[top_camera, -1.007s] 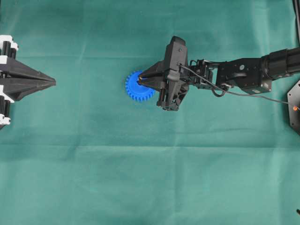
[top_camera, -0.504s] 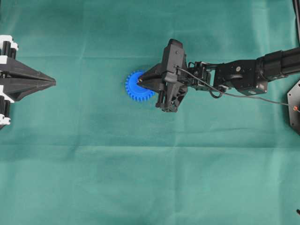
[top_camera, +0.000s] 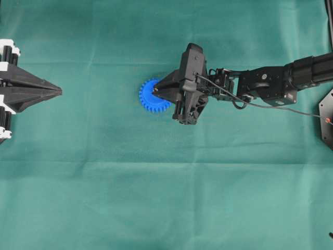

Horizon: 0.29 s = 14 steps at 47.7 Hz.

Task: Insert the shaft placed at a random location into the center hole of the medium gear at another random location.

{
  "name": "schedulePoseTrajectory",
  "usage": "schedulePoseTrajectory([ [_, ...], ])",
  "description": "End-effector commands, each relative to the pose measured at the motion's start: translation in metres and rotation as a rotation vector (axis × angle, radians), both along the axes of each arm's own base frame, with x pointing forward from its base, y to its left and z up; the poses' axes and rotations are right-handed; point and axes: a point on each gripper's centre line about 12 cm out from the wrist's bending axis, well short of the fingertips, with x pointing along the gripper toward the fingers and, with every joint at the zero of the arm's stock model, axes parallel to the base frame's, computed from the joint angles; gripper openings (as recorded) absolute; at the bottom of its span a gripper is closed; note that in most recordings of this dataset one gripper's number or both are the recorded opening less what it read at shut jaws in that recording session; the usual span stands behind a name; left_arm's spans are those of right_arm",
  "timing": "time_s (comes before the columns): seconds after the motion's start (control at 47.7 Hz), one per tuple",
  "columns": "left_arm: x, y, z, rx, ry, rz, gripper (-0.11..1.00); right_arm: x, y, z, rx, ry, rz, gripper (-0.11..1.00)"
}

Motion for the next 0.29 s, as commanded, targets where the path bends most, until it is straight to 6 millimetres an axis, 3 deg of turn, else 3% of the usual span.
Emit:
schedulePoseTrajectory([
  [0.0, 0.003, 0.0, 0.009, 0.001, -0.02, 0.001, 0.0, 0.007, 0.001, 0.019, 0.009, -0.057, -0.006, 0.37],
  [0.168, 0.002, 0.0, 0.009, 0.001, -0.02, 0.001, 0.0, 0.003, 0.001, 0.04, 0.004, -0.103, -0.005, 0.86],
  [0.21, 0.003, 0.0, 0.008, 0.001, -0.018, 0.001, 0.0, 0.002, 0.001, 0.045, 0.003, -0.114, -0.005, 0.89],
  [0.273, 0.003, 0.0, 0.009, 0.001, -0.02, 0.0, 0.0, 0.0, 0.002, 0.053, -0.001, -0.127, -0.003, 0.84],
])
